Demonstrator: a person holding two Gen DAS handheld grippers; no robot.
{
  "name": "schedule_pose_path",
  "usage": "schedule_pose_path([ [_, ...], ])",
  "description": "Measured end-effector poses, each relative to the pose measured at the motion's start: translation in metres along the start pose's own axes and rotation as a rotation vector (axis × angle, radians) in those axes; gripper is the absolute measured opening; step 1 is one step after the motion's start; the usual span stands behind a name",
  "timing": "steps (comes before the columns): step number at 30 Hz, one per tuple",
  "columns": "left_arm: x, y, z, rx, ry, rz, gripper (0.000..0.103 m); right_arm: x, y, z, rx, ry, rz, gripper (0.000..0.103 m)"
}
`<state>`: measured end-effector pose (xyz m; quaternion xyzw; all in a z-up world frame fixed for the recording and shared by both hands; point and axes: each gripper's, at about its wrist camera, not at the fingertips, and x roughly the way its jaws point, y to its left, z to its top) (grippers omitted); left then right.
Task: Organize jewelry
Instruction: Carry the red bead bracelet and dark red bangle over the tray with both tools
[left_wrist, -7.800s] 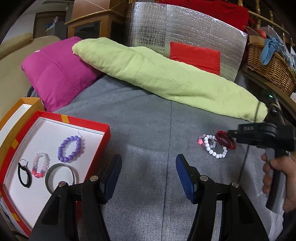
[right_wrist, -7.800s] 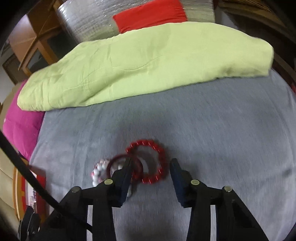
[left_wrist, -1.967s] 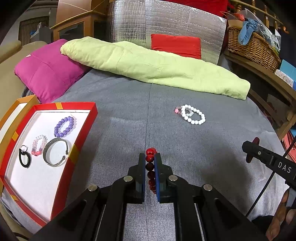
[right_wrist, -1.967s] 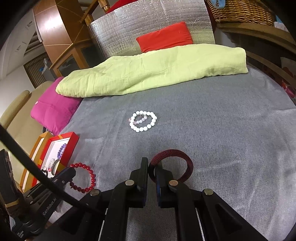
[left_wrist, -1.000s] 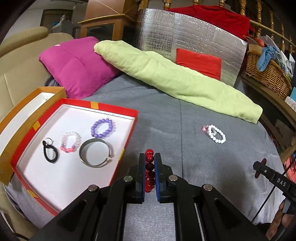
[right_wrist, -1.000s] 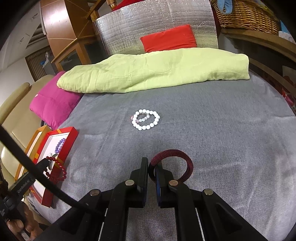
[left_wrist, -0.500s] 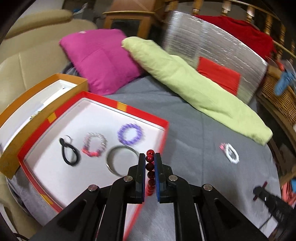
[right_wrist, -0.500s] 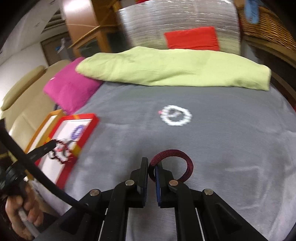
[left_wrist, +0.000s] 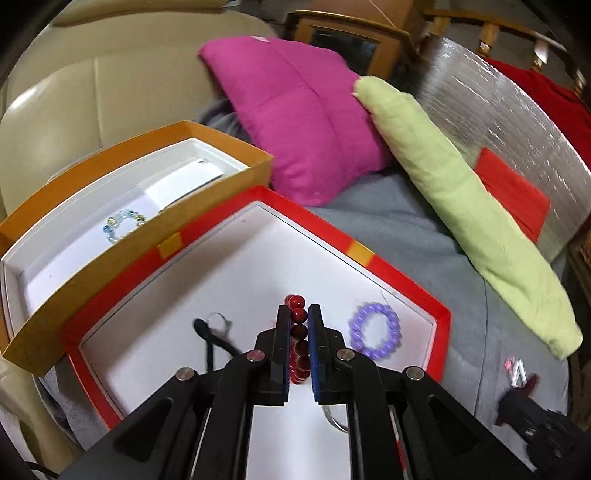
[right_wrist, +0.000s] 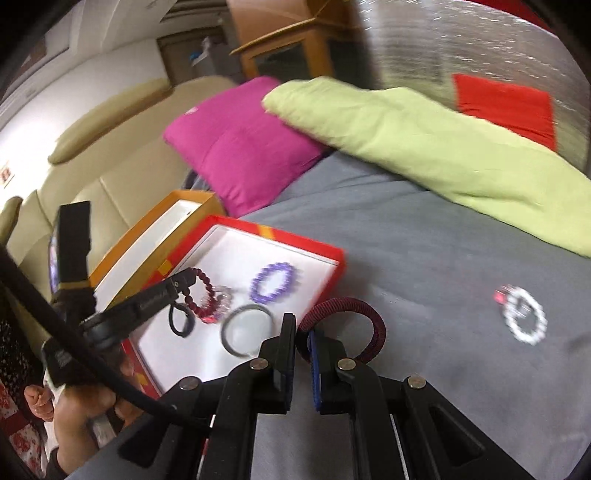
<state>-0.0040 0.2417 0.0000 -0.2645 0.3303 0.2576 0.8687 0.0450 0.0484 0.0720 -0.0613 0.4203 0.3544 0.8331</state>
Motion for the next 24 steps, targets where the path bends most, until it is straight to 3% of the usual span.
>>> schedule_pose_path([
  [7, -0.004, 0.024, 0.007, -0.122, -0.039, -0.009, 0.009, 0.054, 0.023, 0.027, -0.043, 0.086, 0.054, 0.008],
  [17, -0.008, 0.037, 0.011, -0.186, -0.074, -0.013, 0.009, 0.101, 0.035, 0.043, -0.054, 0.177, 0.099, 0.008],
  [24, 0.001, 0.037, 0.009, -0.181, -0.041, 0.023, 0.009, 0.129, 0.047, 0.046, -0.075, 0.222, 0.114, 0.008],
])
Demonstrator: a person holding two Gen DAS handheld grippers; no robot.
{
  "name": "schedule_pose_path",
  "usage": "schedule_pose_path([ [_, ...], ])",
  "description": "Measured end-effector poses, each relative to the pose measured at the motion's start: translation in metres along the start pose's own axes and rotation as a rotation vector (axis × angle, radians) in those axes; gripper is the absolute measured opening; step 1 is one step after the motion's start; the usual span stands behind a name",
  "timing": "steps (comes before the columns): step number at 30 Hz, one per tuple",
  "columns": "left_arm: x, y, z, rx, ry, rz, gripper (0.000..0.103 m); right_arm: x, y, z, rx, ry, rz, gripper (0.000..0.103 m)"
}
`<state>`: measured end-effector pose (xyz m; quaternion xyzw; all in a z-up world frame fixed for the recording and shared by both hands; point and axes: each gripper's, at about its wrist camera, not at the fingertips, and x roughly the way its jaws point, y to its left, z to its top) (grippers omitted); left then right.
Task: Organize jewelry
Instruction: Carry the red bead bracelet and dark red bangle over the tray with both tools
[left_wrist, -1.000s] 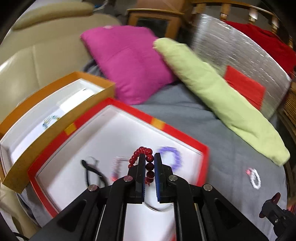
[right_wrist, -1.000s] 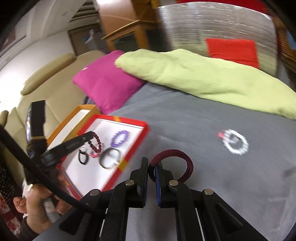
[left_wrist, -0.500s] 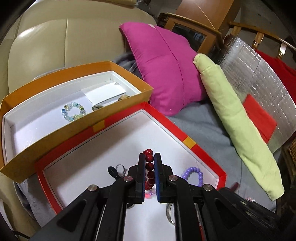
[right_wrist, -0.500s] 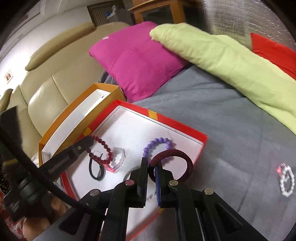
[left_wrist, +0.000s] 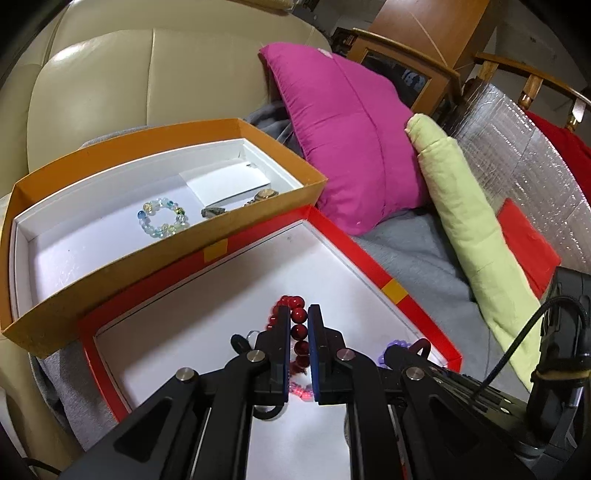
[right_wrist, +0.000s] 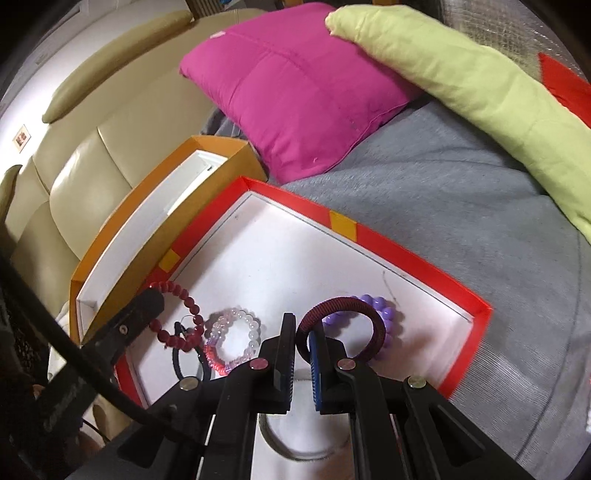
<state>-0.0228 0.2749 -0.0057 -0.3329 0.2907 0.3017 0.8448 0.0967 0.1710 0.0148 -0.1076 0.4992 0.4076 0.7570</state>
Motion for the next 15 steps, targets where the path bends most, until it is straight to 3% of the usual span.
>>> schedule_pose_path([
  [15, 0.009, 0.006, 0.0, -0.021, 0.025, 0.058, 0.009, 0.018, -0.004, 0.015, 0.021, 0.012, -0.001, 0.008],
])
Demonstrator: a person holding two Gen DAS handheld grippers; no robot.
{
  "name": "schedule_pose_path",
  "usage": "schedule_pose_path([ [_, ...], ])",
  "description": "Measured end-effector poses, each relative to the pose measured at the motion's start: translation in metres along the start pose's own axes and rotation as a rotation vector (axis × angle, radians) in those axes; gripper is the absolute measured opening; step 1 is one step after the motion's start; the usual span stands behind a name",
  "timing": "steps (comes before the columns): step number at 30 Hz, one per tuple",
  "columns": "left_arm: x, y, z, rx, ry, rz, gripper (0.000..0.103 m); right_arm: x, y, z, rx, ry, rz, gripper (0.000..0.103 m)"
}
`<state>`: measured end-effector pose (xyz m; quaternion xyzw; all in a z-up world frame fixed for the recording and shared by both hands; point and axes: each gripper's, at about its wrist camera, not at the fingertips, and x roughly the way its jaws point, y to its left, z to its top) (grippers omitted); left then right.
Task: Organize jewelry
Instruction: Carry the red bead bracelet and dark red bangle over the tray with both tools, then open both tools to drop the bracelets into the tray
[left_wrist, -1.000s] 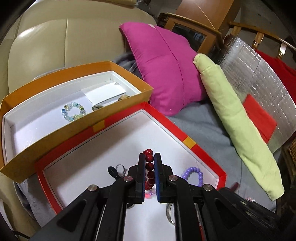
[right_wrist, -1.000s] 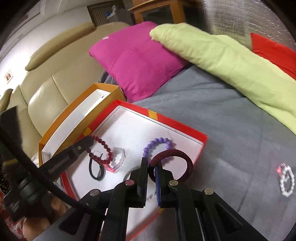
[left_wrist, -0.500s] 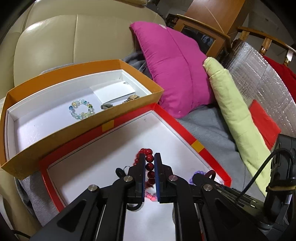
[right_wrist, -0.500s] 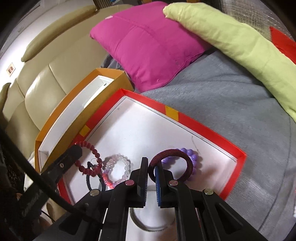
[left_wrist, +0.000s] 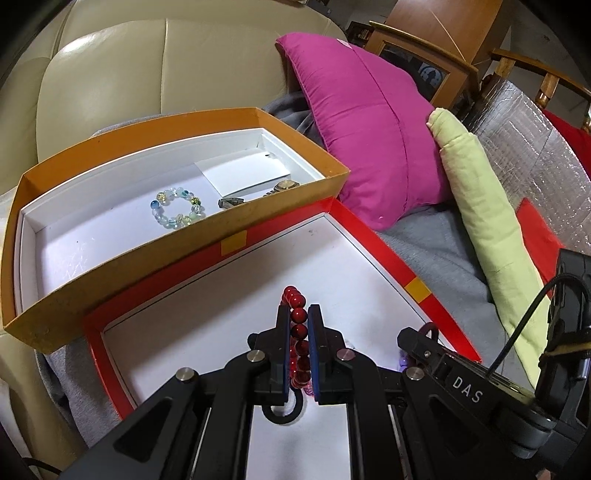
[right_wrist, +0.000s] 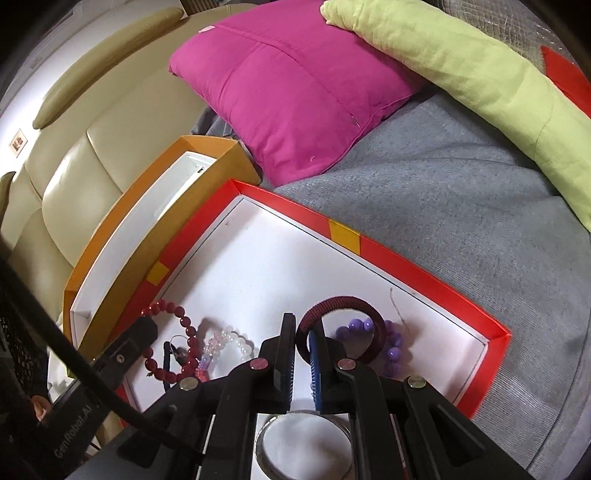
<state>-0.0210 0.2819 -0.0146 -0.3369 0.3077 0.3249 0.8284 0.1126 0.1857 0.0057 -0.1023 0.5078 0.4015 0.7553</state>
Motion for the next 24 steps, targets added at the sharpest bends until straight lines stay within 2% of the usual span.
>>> schedule_pose_path([
  [24, -0.001, 0.007, 0.001, -0.033, -0.009, 0.047, 0.009, 0.008, 0.011, 0.01, 0.04, 0.005, 0.042, 0.008],
])
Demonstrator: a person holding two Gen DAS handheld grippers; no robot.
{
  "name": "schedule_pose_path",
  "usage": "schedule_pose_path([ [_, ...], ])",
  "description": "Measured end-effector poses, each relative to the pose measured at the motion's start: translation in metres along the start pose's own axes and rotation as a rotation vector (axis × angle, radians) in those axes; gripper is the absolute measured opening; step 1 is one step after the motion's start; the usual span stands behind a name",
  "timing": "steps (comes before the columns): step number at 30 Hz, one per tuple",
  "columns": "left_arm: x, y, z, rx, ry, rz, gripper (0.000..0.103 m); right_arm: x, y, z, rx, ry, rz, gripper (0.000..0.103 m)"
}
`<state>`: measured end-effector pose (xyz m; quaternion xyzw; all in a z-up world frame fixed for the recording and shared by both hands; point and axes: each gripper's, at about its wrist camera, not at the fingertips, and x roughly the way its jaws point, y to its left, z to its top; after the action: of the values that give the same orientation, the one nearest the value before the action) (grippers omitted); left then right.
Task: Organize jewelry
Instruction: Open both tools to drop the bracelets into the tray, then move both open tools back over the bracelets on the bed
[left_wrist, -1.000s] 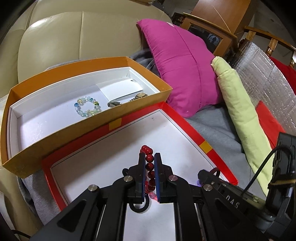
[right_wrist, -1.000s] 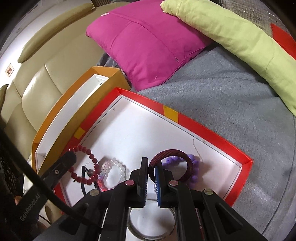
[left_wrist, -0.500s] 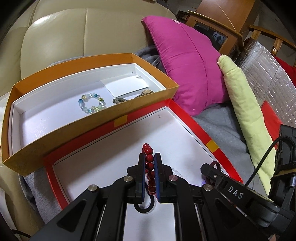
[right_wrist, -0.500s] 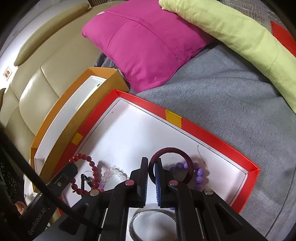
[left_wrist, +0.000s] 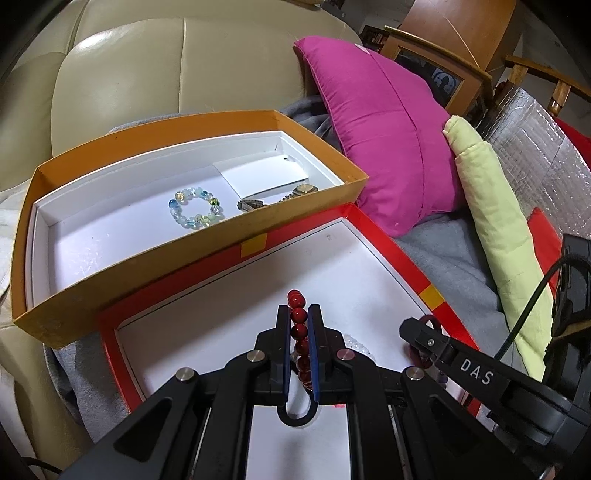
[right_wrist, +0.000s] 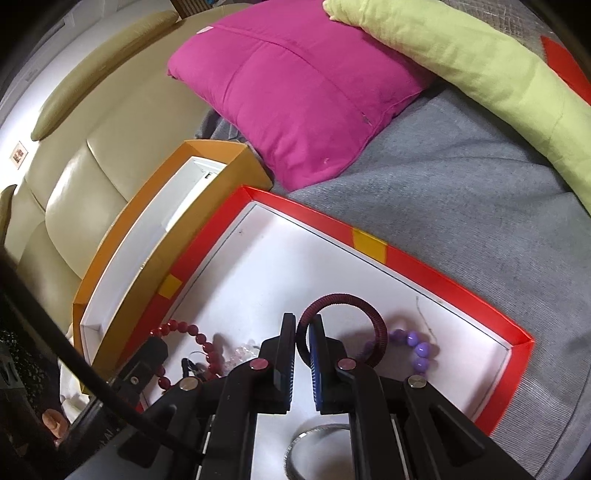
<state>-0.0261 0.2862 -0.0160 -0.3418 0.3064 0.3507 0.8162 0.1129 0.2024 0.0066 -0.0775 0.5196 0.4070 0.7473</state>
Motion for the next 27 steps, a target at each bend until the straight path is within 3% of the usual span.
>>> schedule_pose_path([
  [3, 0.002, 0.002, 0.0, -0.006, 0.009, 0.019, 0.01, 0.003, -0.001, 0.0, 0.009, 0.011, -0.001, 0.017],
  [5, 0.003, 0.005, 0.001, -0.02, 0.014, 0.029, 0.01, 0.001, -0.005, -0.001, 0.018, 0.001, -0.005, 0.045],
  [7, 0.003, 0.007, 0.001, -0.03, 0.017, 0.039, 0.01, -0.005, -0.009, -0.003, 0.023, -0.016, -0.013, 0.058],
  [10, 0.001, 0.008, 0.002, -0.04, 0.012, 0.045, 0.01, -0.016, -0.014, -0.005, 0.032, -0.031, -0.012, 0.058],
  [12, -0.001, 0.009, 0.002, -0.05, 0.011, 0.049, 0.015, -0.026, -0.018, -0.009, 0.041, -0.051, -0.015, 0.058],
  [16, -0.01, 0.007, 0.003, -0.073, -0.011, 0.057, 0.054, -0.047, -0.029, -0.018, 0.062, -0.081, -0.018, 0.058],
  [22, -0.028, -0.003, 0.001, -0.05, -0.068, 0.066, 0.056, -0.09, -0.051, -0.046, 0.103, -0.137, -0.011, 0.058],
  [27, -0.049, -0.024, -0.008, -0.002, -0.139, 0.055, 0.056, -0.135, -0.092, -0.097, 0.203, -0.191, -0.048, 0.065],
])
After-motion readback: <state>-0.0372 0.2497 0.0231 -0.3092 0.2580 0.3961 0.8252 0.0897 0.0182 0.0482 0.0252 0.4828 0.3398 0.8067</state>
